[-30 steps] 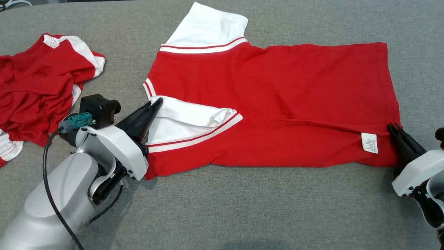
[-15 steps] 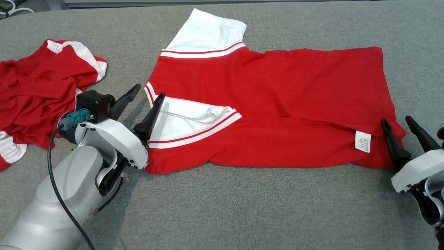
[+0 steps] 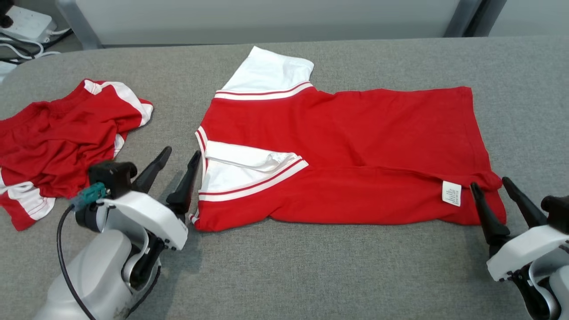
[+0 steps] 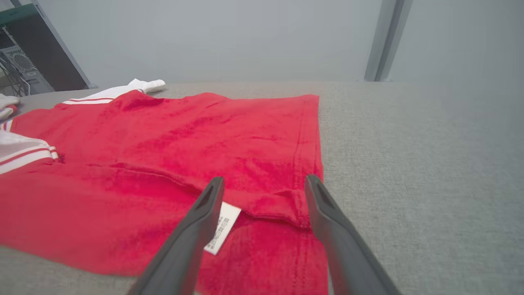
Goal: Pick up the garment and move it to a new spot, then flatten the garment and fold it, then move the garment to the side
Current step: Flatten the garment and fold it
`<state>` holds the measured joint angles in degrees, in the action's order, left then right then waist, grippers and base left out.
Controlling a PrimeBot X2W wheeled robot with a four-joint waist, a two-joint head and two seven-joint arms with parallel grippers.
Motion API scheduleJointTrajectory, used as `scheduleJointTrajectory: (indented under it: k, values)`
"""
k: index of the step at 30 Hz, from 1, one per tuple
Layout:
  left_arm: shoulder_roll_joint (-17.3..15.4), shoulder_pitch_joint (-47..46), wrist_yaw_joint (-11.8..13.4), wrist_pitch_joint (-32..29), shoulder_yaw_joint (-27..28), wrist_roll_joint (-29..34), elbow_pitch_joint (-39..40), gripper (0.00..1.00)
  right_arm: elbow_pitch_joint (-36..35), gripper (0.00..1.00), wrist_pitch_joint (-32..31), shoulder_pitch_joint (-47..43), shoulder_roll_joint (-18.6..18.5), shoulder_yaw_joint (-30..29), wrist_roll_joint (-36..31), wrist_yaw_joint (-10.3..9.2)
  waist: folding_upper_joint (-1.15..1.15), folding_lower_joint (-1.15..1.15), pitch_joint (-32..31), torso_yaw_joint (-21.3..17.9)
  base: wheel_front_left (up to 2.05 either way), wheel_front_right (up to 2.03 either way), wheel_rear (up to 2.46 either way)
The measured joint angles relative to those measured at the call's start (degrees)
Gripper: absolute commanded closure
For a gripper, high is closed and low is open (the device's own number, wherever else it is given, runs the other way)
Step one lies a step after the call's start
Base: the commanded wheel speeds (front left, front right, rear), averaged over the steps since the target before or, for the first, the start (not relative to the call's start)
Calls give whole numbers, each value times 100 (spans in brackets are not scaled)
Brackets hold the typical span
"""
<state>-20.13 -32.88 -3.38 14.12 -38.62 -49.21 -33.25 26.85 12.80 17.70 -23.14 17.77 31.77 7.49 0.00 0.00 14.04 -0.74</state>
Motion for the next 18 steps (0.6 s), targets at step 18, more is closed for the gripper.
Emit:
scheduleJointTrajectory:
  k: [18]
  values:
    - [-1034,1979,1682,-1295,-44,-338,2906,0,-1961,0,-1860,-1889,248,-1276,-257,0,0,0,-769,-21,0,0,0]
